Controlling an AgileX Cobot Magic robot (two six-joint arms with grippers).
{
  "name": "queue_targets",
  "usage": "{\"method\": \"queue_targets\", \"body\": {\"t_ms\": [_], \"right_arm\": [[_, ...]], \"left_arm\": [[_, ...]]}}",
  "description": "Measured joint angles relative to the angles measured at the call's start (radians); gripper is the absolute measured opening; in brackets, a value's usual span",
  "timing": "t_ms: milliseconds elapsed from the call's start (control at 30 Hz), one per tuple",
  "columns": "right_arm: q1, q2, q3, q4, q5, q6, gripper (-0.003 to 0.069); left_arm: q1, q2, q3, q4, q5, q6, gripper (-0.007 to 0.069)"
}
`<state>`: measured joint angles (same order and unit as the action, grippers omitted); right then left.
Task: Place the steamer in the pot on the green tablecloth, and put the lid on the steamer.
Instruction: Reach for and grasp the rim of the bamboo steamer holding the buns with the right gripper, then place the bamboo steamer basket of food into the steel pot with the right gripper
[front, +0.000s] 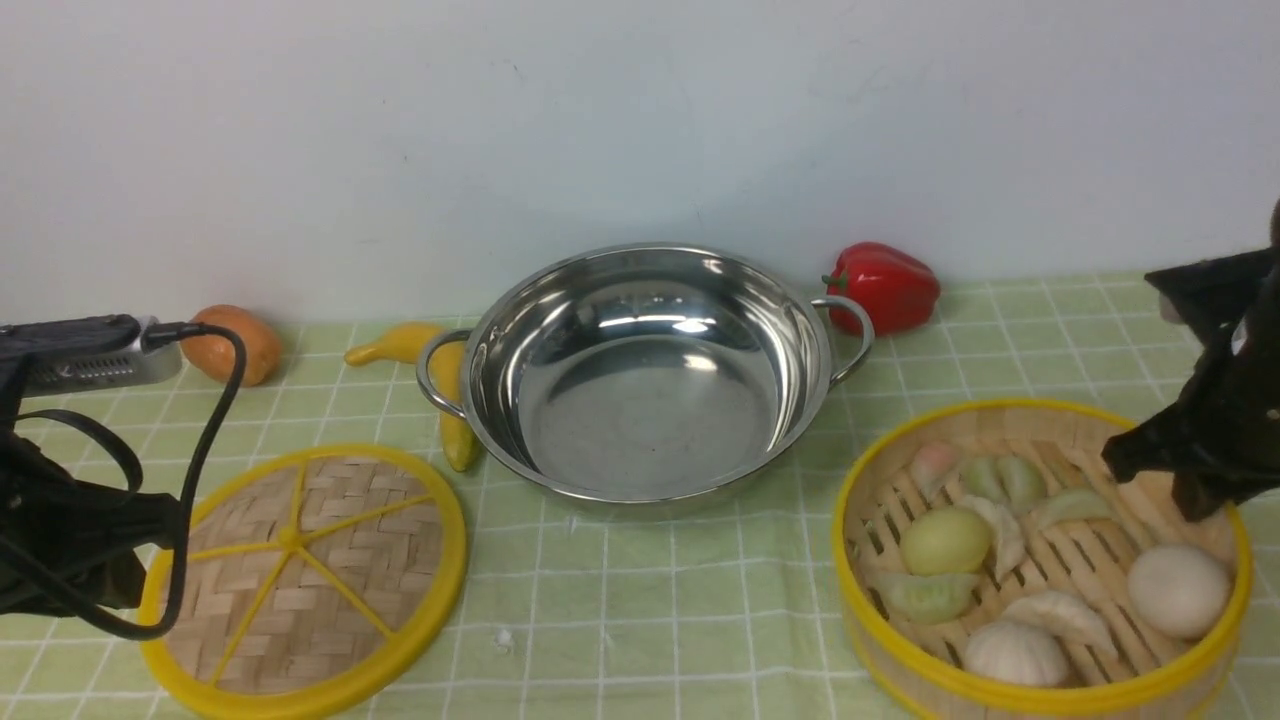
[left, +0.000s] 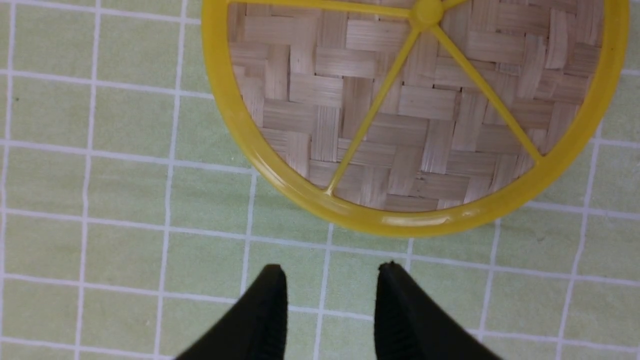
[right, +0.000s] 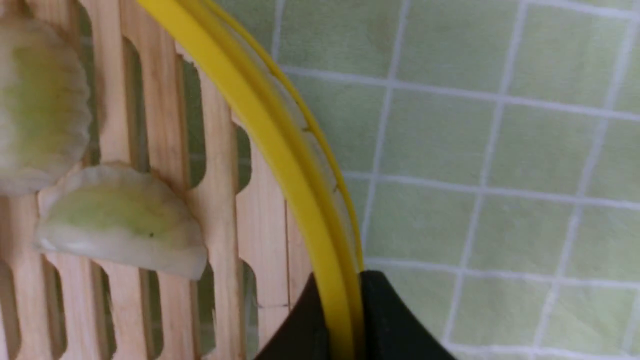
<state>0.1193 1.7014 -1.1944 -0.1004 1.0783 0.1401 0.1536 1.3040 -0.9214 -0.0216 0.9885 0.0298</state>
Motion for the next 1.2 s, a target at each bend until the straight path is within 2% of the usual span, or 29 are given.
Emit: {"method": "queue_targets", "body": {"t_ms": [267,333,500,533,633,800,967,1200], "right_arm": [[0.000,-0.042,-0.165,0.068,0.127,-0.040,0.0062],[0.009,-0.028,-0.260,0.139,0.142,-0.067,0.0062],[0.099,0.093,-0.505,0.222,0.150,-0.073,0.0062],[0.104,0.101,-0.517,0.223,0.152,-0.072,0.0062],[0.184,0.259,-0.741,0.233,0.167,-0.052,0.0062],[0.252,0.493,-1.024,0.214,0.168,-0.003,0.0062],[0.278,0.656,-1.192,0.195,0.169,0.013,0.0062],[0.297,0.793,-1.294,0.184,0.178,0.013,0.0062]], "left_arm": [[0.000,0.000,0.000,0.002,-0.020,0.000,0.0243],[0.000,0.000,0.000,0.003,-0.033,0.000,0.0243],[0.000,0.000,0.000,0.003,-0.055,0.003,0.0243],[0.000,0.000,0.000,0.003,-0.055,0.003,0.0243],[0.000,0.000,0.000,0.003,-0.065,0.003,0.0243],[0.000,0.001,0.000,0.003,-0.072,0.004,0.0243],[0.000,0.002,0.000,0.003,-0.074,0.005,0.0243],[0.000,0.002,0.000,0.003,-0.079,0.006,0.0243]]}}
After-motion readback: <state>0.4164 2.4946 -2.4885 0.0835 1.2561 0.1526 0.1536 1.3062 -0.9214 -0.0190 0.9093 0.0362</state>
